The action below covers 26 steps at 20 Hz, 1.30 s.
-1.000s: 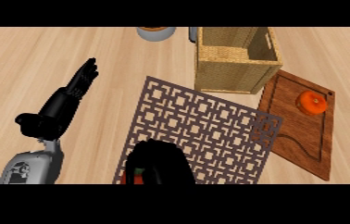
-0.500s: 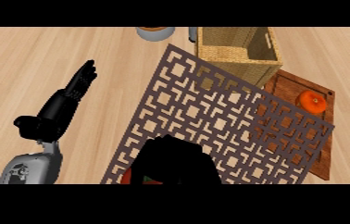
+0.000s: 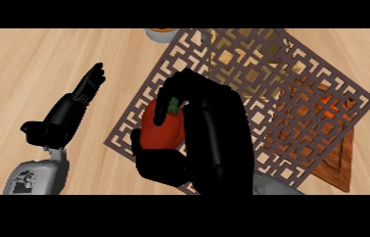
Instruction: Pick the bell pepper from the placemat and place it in the basket
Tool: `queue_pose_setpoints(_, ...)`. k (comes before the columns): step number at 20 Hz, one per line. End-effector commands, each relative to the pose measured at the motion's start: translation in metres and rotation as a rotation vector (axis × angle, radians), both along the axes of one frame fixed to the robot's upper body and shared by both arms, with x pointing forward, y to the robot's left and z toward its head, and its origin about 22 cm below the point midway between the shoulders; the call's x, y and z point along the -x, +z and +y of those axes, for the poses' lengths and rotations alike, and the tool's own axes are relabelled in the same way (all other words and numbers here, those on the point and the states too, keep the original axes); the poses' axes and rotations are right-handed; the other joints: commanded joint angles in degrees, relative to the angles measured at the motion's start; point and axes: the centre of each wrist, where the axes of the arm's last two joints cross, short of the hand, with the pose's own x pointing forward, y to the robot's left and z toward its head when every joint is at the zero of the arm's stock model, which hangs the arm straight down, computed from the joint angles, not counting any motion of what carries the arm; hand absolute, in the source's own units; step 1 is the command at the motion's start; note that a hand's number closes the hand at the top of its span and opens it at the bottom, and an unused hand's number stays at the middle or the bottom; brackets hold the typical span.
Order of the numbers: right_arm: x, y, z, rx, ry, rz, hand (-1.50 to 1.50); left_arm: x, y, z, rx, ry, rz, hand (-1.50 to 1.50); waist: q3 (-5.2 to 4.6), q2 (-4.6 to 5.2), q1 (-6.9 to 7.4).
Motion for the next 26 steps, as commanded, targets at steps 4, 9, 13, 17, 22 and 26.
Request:
queue_pose_setpoints(4, -0.074, 0.035, -0.002, -0.074, -0.184, 0.008, 1.5, 0.007, 0.008, -0.002, 0.004, -0.025, -0.014, 0.0, 0.01, 0.16, 1.07)
queue_pose_setpoints(9, -0.101, 0.04, -0.022, -0.126, -0.258, -0.048, 1.5, -0.012, 0.009, -0.01, 0.001, 0.003, 0.0, 0.0, 0.03, 0.22, -0.03)
queue_pose_setpoints(13, -0.132, 0.038, -0.049, -0.145, -0.323, -0.028, 1.5, 0.004, 0.002, -0.013, 0.005, -0.021, 0.011, 0.0, 0.04, 0.11, 0.29)
queue_pose_setpoints(17, -0.155, 0.029, -0.047, -0.109, -0.318, 0.013, 1.5, -0.011, -0.004, 0.01, 0.003, 0.004, -0.002, 0.0, 0.01, 0.22, 0.11)
queue_pose_setpoints(22, -0.168, -0.015, -0.085, -0.099, -0.324, 0.039, 1.5, -0.005, -0.001, -0.008, 0.011, 0.002, 0.012, 0.0, 0.04, 0.14, 0.01)
queue_pose_setpoints(26, -0.182, -0.048, -0.13, -0.093, -0.328, 0.01, 1.5, -0.003, 0.0, 0.003, 0.003, -0.006, -0.003, 0.0, 0.06, 0.2, 0.11)
